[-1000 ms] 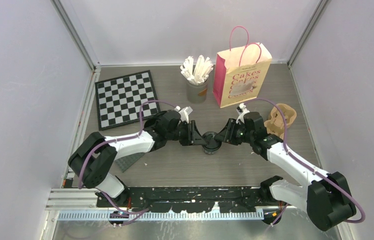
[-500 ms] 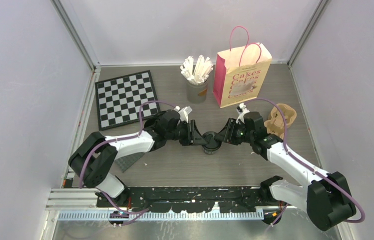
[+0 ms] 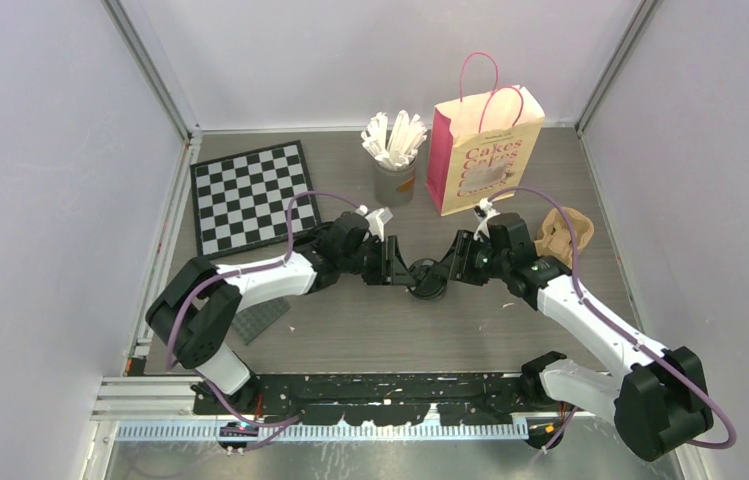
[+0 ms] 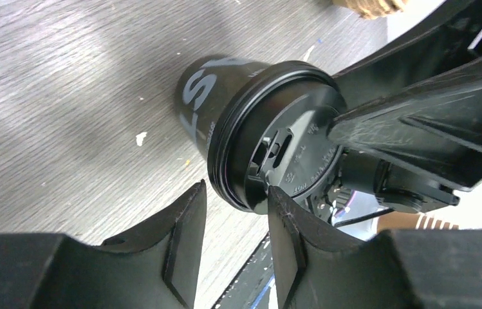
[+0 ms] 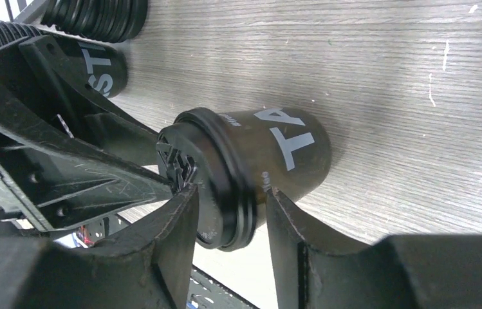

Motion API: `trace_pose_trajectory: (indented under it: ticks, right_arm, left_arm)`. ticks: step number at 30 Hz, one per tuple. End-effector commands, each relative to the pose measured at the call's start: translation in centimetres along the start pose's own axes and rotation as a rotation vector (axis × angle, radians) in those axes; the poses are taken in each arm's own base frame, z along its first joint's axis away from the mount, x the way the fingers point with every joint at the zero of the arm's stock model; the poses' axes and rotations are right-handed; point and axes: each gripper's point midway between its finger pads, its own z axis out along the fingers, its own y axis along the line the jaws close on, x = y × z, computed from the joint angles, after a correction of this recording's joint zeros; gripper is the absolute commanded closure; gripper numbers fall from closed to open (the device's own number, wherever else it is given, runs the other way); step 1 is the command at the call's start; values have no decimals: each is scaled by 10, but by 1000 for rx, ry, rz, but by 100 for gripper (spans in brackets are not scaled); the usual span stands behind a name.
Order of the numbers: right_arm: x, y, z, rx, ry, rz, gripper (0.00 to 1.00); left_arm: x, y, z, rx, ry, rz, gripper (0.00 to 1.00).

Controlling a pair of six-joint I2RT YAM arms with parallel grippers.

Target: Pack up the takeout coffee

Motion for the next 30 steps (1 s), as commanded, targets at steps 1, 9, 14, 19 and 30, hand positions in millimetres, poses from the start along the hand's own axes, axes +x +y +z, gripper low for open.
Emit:
trace_pose_trajectory:
  ticks: [1, 9, 14, 19, 30]
  right_arm:
    - [-9, 5, -4, 4, -21, -37, 55]
    - [7, -19, 10, 61, 17, -21, 60]
    - [7, -24, 13, 70, 20, -16, 65]
    - [-1, -30, 12, 81, 15, -3, 65]
    - [-11, -38, 4, 101, -9, 23, 57]
  left_arm:
    - [-4, 11, 3, -54, 3, 37, 59]
    - [-4, 14, 7, -64, 8, 50, 60]
    - [-10, 1, 4, -16, -10, 64, 59]
    - [-16, -8, 2, 10, -27, 76, 58]
    - [-26, -20, 0, 32, -33, 125, 55]
